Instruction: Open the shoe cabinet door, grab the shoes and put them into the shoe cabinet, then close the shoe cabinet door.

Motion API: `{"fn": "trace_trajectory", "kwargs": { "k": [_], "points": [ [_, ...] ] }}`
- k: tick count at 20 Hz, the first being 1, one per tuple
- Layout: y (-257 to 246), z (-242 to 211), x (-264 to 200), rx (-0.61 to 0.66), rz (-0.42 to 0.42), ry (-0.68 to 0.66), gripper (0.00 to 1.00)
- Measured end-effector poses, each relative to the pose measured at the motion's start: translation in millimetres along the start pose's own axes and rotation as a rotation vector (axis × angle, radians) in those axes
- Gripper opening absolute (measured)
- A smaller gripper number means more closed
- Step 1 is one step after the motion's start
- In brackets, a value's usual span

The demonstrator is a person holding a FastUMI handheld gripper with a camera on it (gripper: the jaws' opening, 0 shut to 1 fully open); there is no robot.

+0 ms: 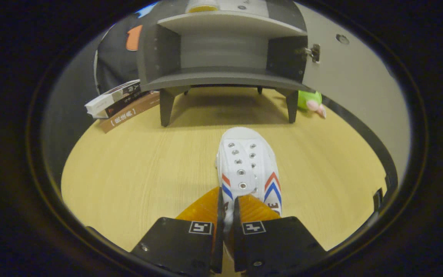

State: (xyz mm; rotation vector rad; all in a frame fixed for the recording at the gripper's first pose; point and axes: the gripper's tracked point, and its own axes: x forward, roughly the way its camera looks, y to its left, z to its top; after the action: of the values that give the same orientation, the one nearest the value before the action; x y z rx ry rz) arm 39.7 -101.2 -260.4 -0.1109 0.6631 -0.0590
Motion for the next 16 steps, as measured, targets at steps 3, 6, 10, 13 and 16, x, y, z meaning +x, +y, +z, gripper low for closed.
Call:
{"fn": "trace_trajectory", "kwargs": {
  "k": [3,6,10,13,16],
  "points": [
    [0.5,-1.3,-3.1,-0.019,-0.010,-0.001,0.10],
    [3.5,0.7,-3.0,-0.029,0.020,-0.020,0.08],
    [4.3,3.9,-8.5,-0.010,0.072,-0.020,0.06],
    [6.5,9.1,-10.1,0.032,0.063,-0.013,0.06],
    [10.6,11.2,-13.1,0.089,0.056,-0.009,0.06]
  ]
}}
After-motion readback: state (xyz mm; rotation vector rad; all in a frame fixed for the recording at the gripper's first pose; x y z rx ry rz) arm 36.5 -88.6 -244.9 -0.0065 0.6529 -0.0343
